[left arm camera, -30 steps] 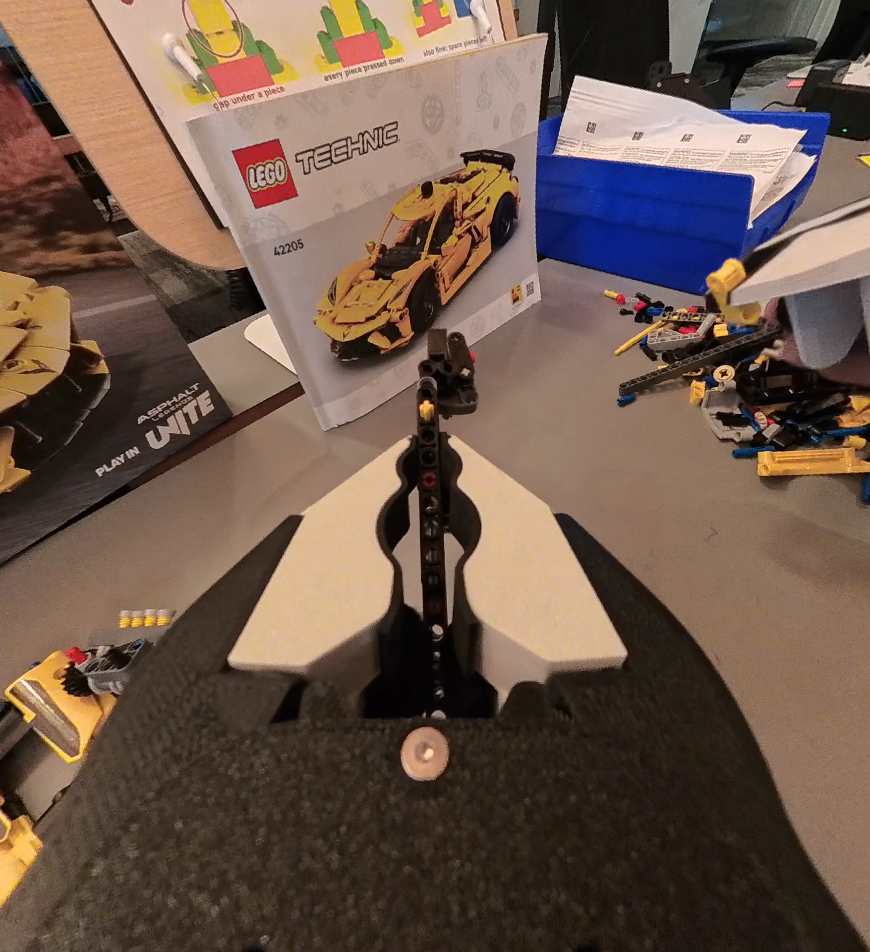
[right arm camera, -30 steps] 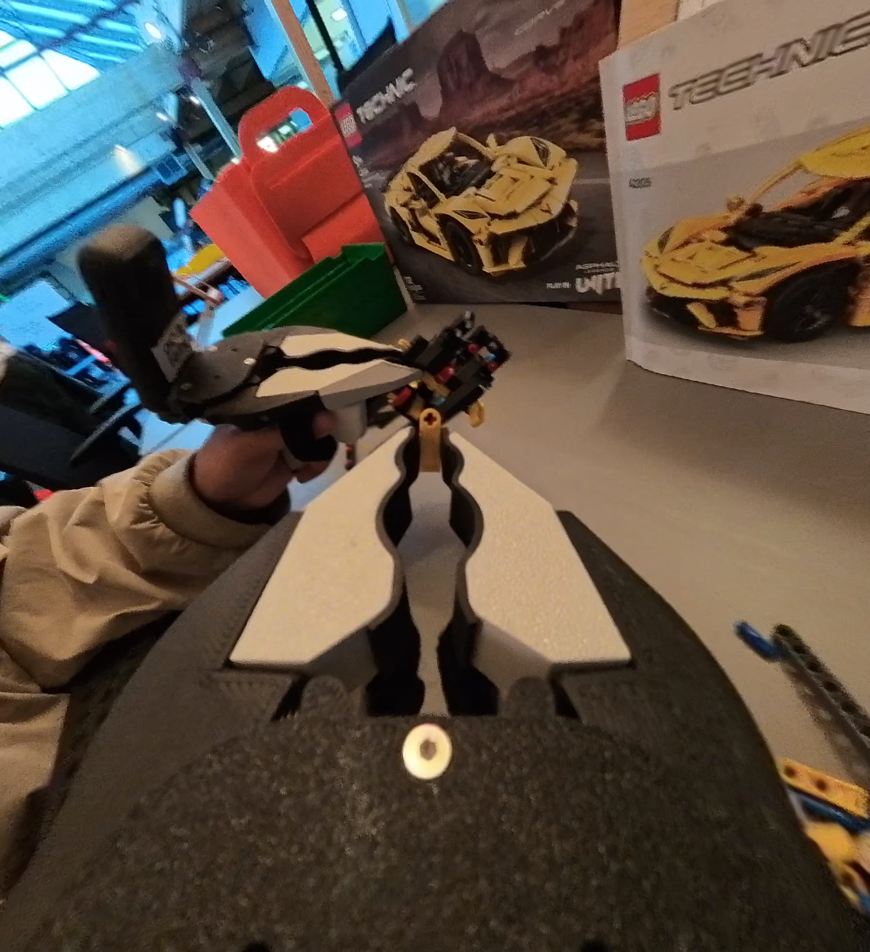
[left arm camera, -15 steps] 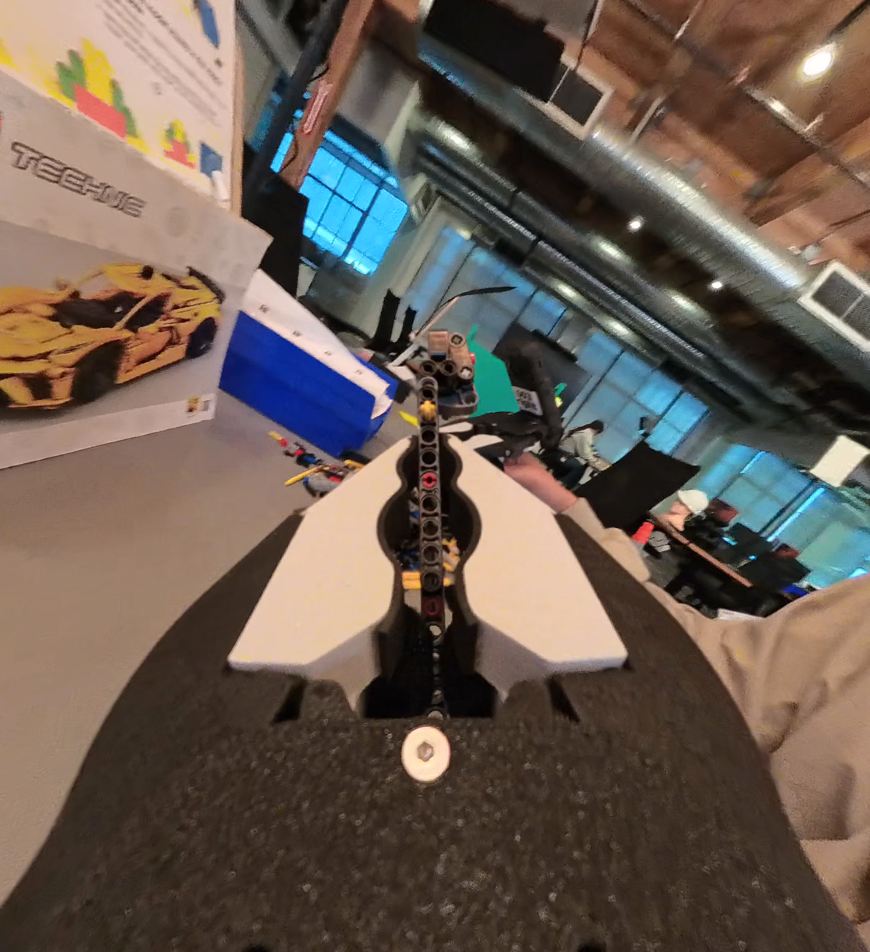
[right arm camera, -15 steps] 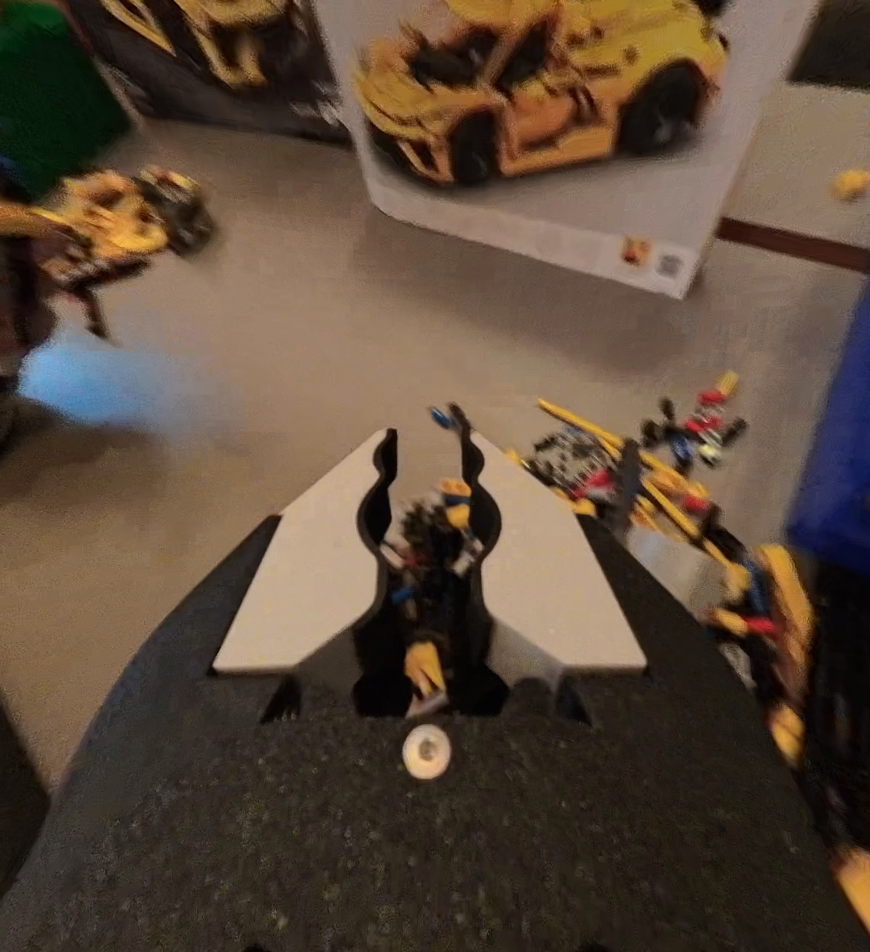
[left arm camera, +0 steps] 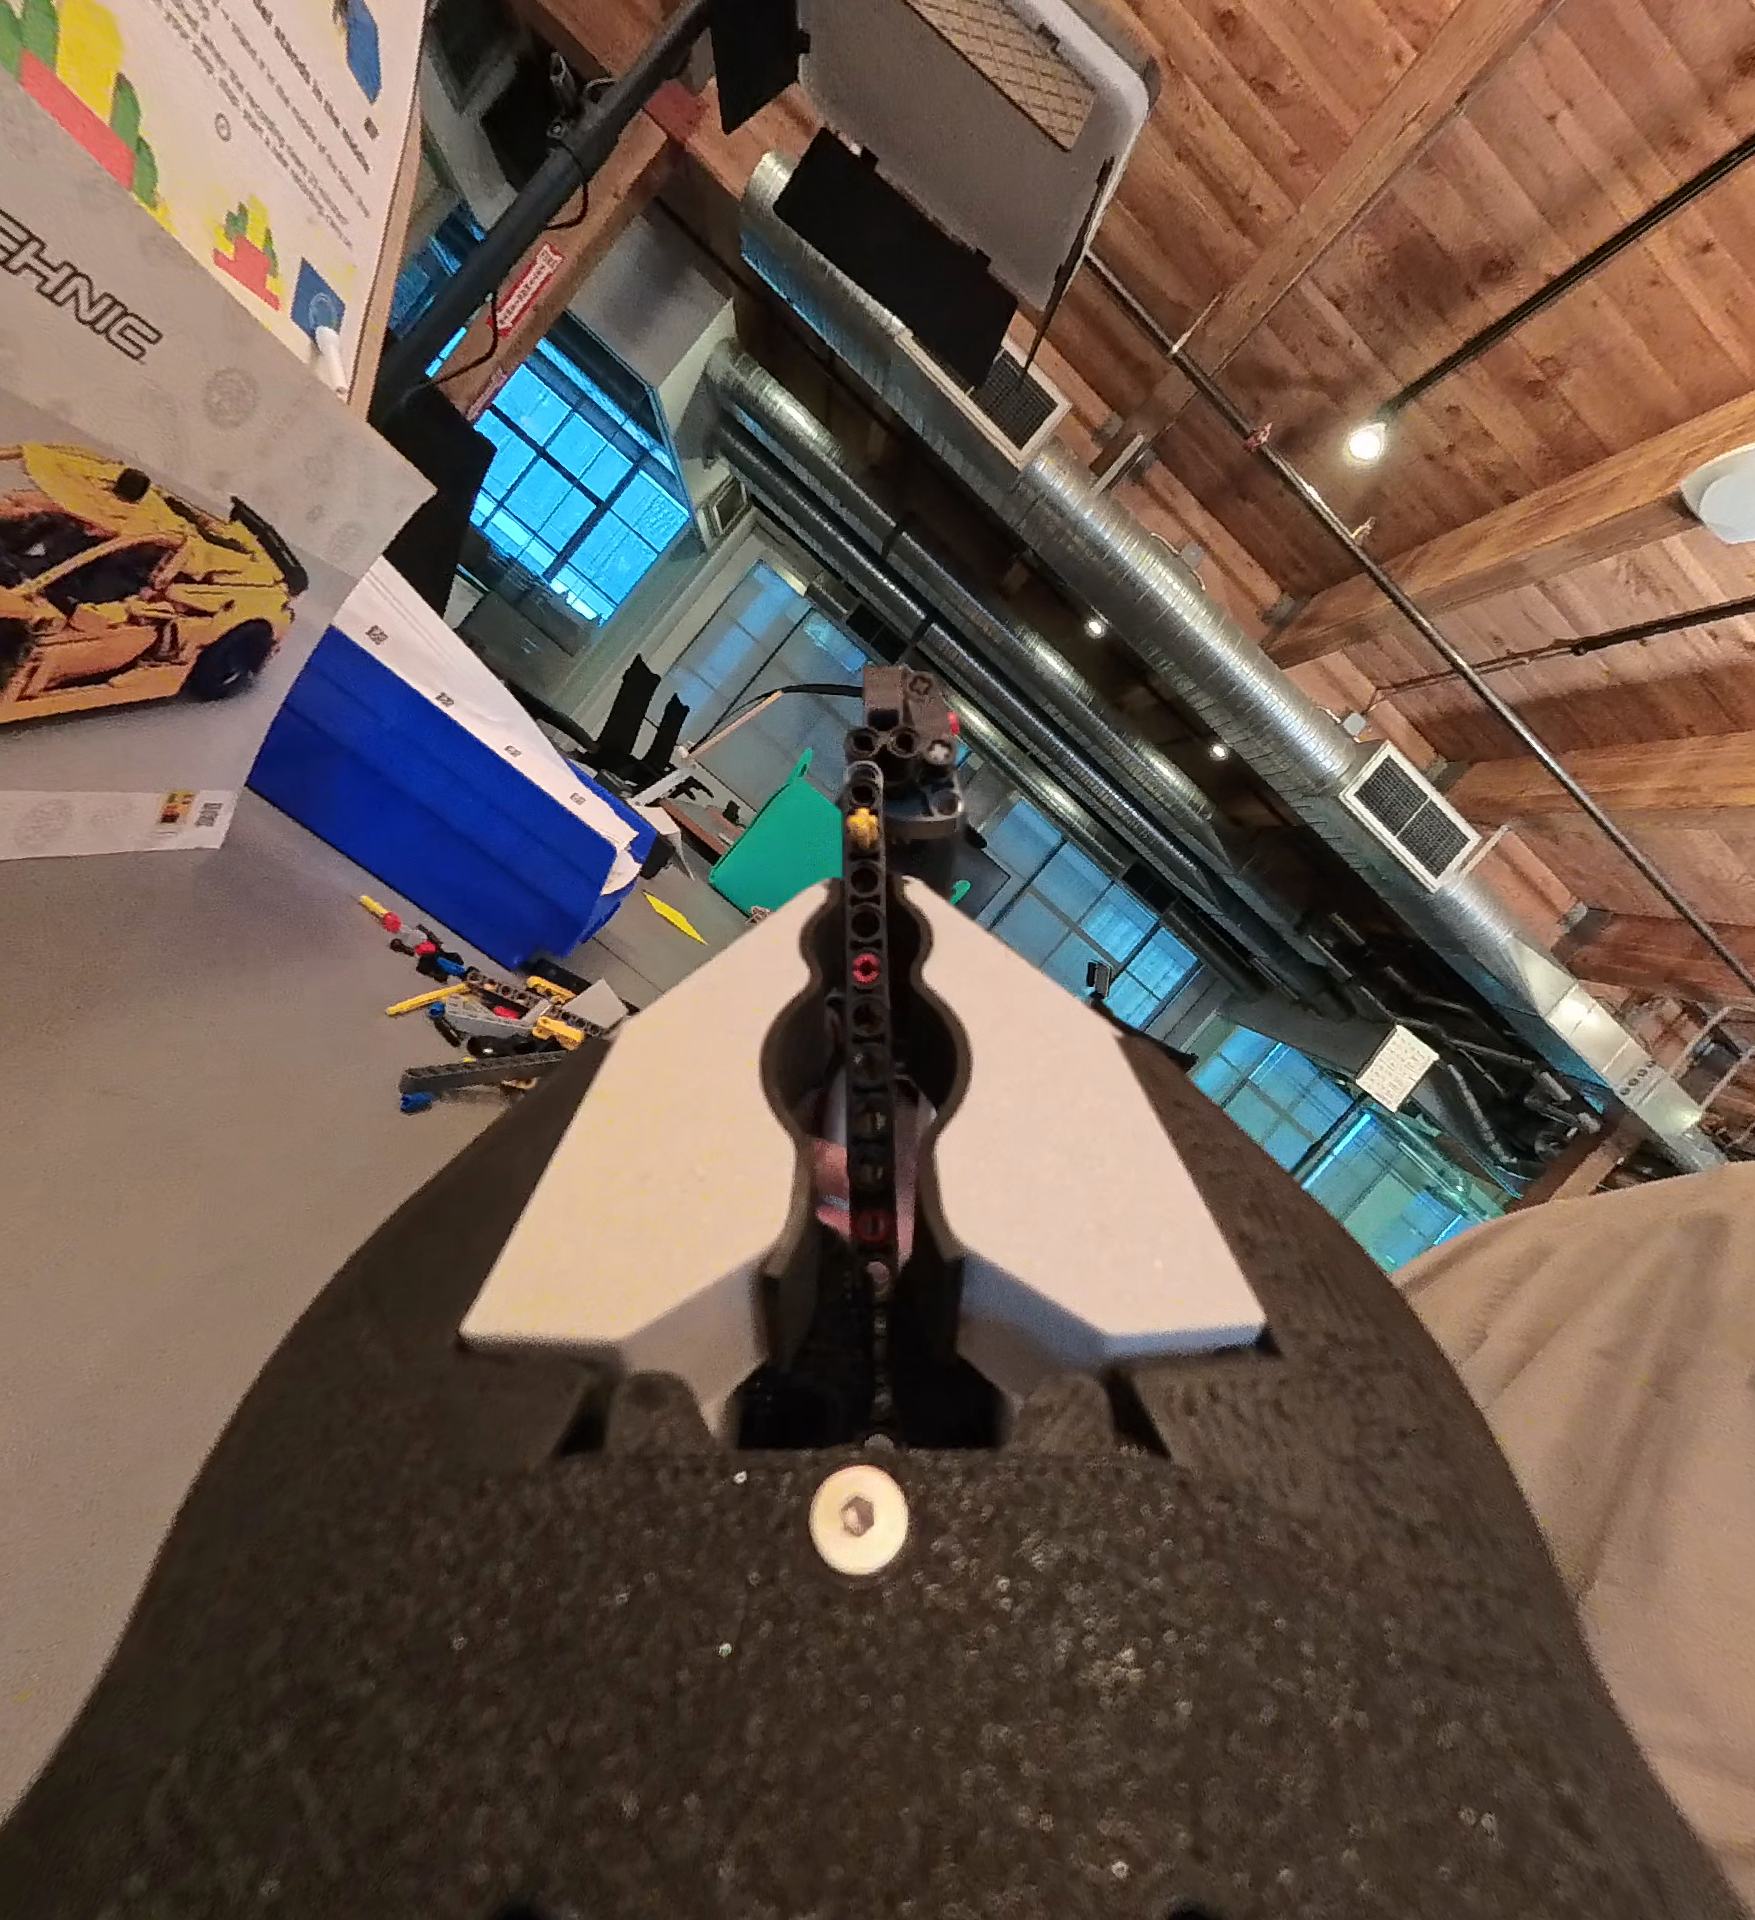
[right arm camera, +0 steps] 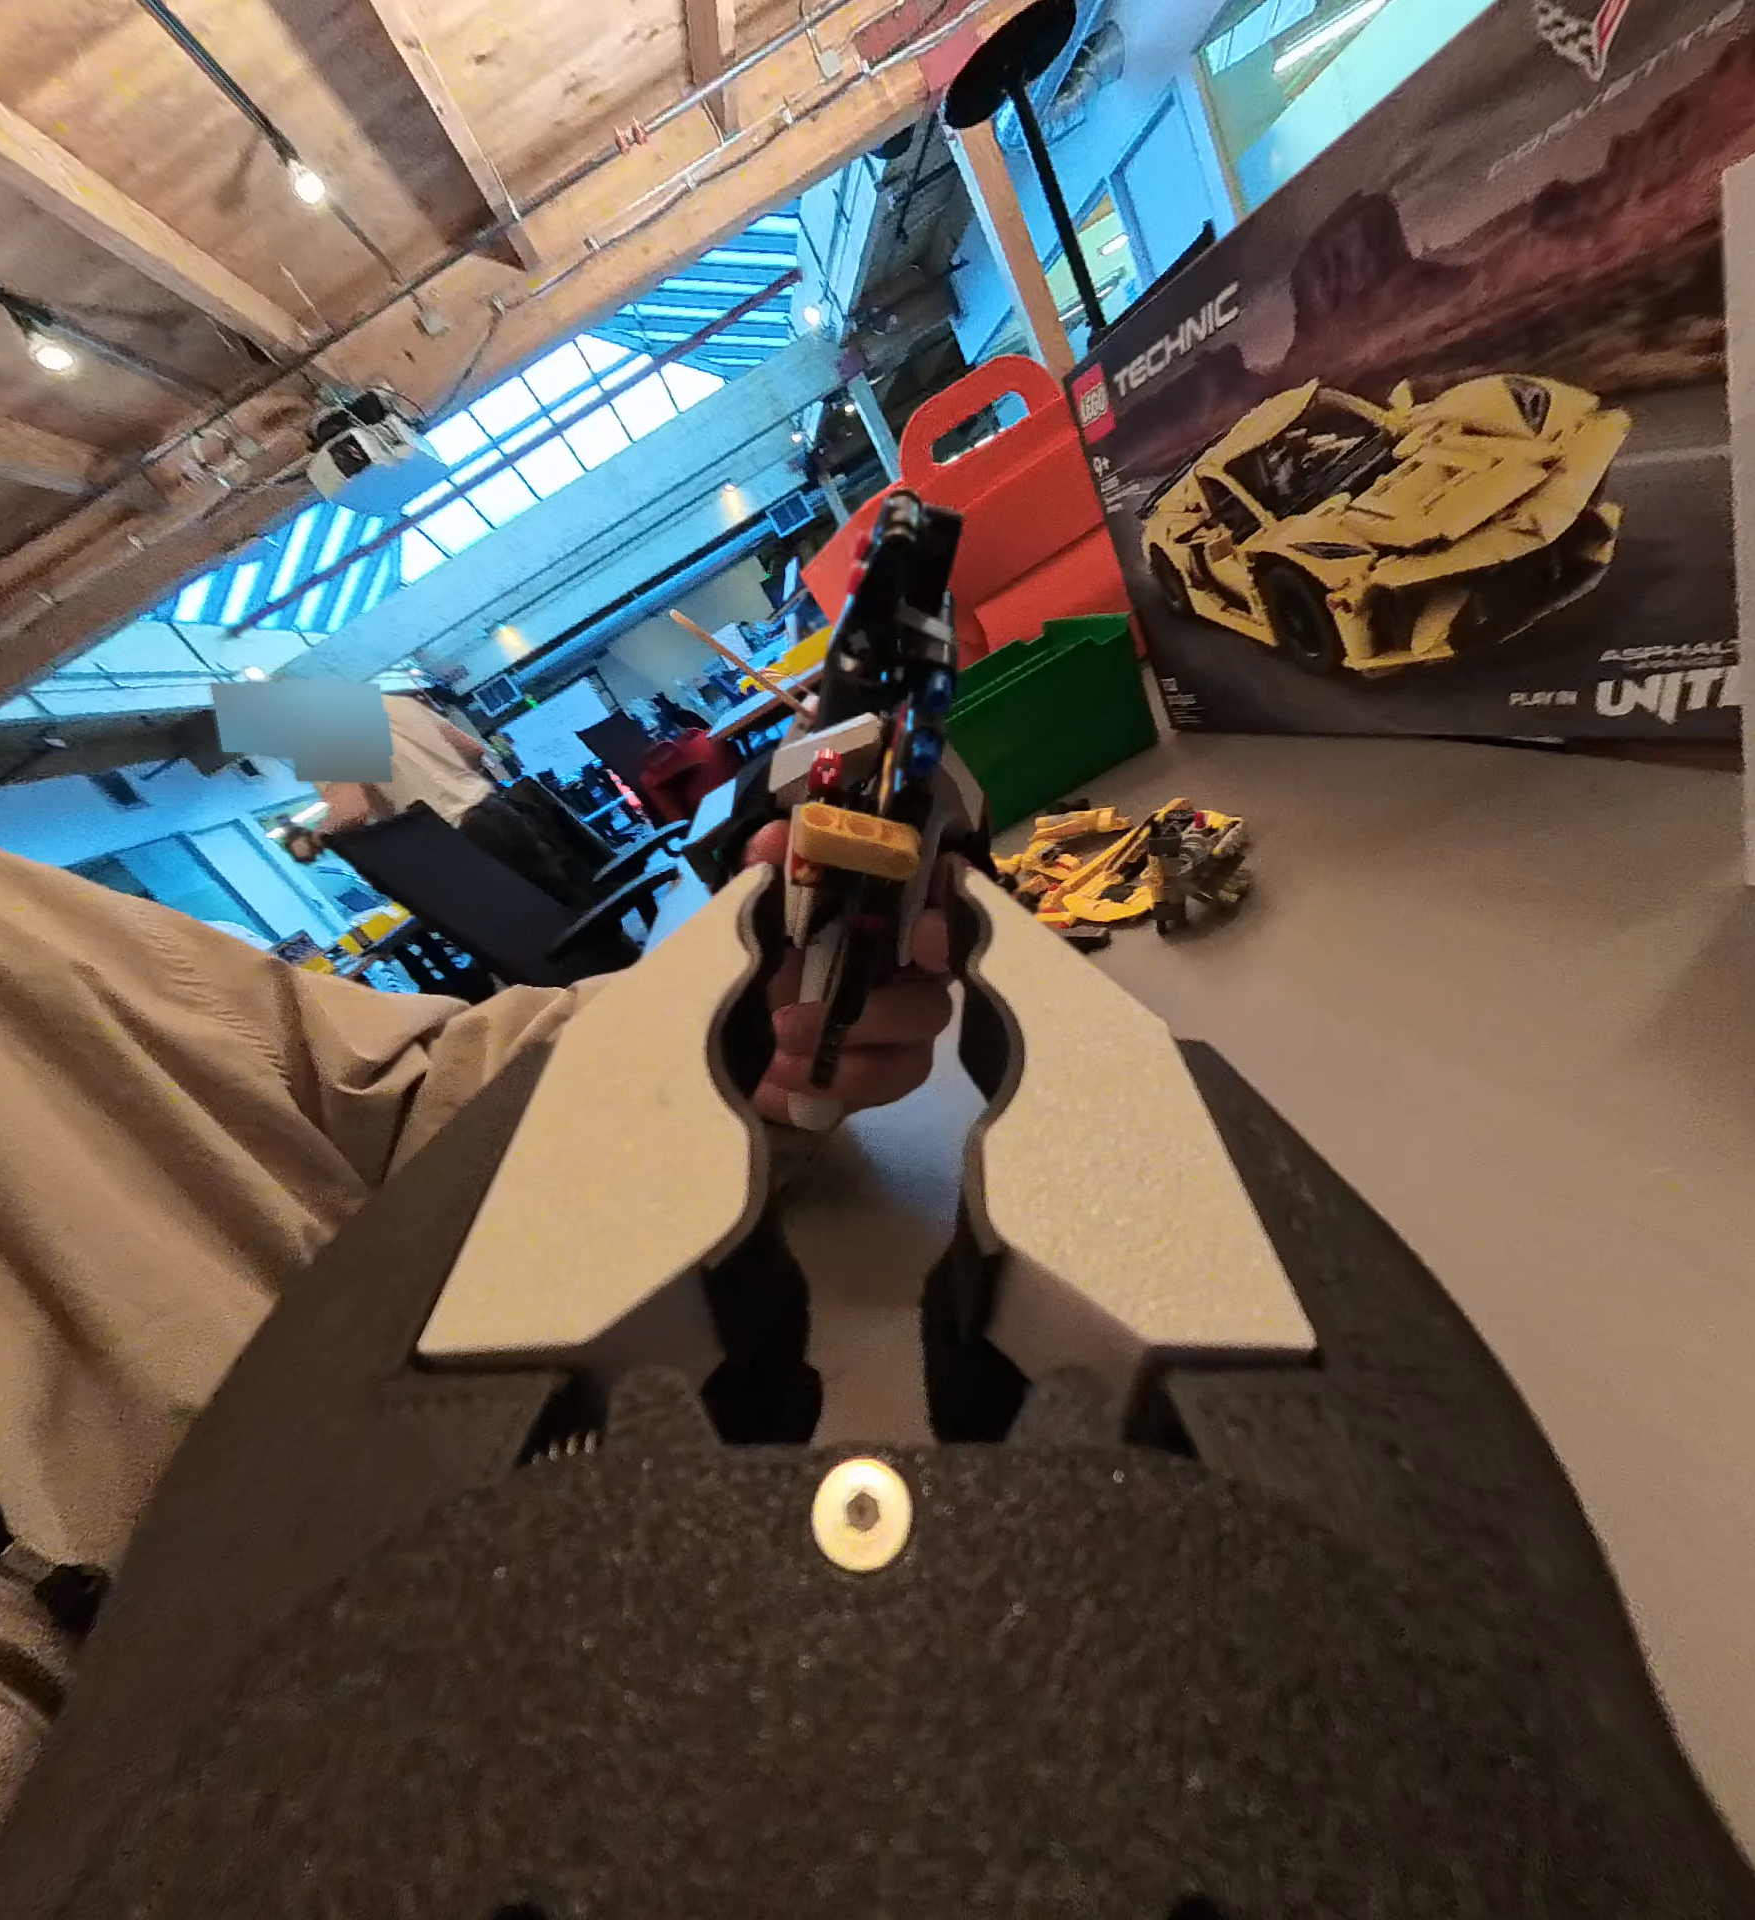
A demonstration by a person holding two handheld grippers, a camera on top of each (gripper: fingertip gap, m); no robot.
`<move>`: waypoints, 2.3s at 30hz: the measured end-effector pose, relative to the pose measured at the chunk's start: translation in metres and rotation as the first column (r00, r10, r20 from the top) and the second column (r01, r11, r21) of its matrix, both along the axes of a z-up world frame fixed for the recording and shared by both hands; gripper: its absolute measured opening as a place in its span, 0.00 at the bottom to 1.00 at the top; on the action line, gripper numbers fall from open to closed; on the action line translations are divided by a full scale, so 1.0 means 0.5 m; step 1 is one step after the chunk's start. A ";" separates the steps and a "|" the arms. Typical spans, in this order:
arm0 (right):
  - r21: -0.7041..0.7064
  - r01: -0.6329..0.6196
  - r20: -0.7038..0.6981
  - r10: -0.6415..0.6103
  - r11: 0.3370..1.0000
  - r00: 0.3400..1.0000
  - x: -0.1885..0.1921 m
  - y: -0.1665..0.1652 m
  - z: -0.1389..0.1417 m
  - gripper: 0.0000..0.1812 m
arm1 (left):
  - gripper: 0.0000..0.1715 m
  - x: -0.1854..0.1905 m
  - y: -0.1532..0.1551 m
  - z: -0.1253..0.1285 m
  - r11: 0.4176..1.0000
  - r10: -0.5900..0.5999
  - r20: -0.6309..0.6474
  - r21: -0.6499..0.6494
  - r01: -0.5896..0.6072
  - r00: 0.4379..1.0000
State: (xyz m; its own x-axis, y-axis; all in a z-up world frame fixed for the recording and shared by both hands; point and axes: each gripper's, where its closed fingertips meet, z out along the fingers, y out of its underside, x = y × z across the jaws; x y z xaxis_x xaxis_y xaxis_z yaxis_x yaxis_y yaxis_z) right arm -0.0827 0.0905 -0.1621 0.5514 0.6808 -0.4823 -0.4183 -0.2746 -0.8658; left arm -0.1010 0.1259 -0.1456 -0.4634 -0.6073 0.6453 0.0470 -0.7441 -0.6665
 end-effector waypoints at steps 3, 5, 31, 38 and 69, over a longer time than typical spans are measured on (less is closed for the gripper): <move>-0.024 -0.001 -0.039 0.000 1.000 0.999 0.001 0.000 0.005 0.14 | 0.04 0.006 -0.008 -0.007 0.999 0.002 -0.016 0.036 -0.001 1.000; -0.071 -0.038 -0.073 0.033 0.997 0.997 0.000 -0.002 0.000 0.12 | 0.04 0.008 -0.012 -0.008 0.999 0.006 -0.019 0.054 -0.005 1.000; -0.168 -0.173 0.106 0.193 0.970 0.976 -0.043 -0.042 -0.047 0.12 | 0.08 0.011 -0.115 -0.074 0.912 -0.193 -0.210 0.323 0.254 0.958; -0.112 -0.115 0.142 0.130 0.987 0.981 -0.045 -0.034 -0.042 0.13 | 0.05 0.012 -0.106 -0.073 0.908 -0.166 -0.208 0.348 0.231 0.964; -0.175 0.099 0.379 -0.025 0.980 0.925 0.097 -0.046 -0.103 0.20 | 0.04 0.003 -0.052 -0.058 0.959 -0.278 -0.148 0.004 0.282 0.949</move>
State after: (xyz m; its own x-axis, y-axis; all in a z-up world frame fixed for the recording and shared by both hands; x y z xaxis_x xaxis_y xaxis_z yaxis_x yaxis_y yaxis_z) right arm -0.0340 0.0675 -0.2137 0.7541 0.5566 -0.3487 -0.0966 -0.4311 -0.8971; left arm -0.0995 0.1000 -0.1744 -0.5201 -0.4831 0.7044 -0.2592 -0.6965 -0.6691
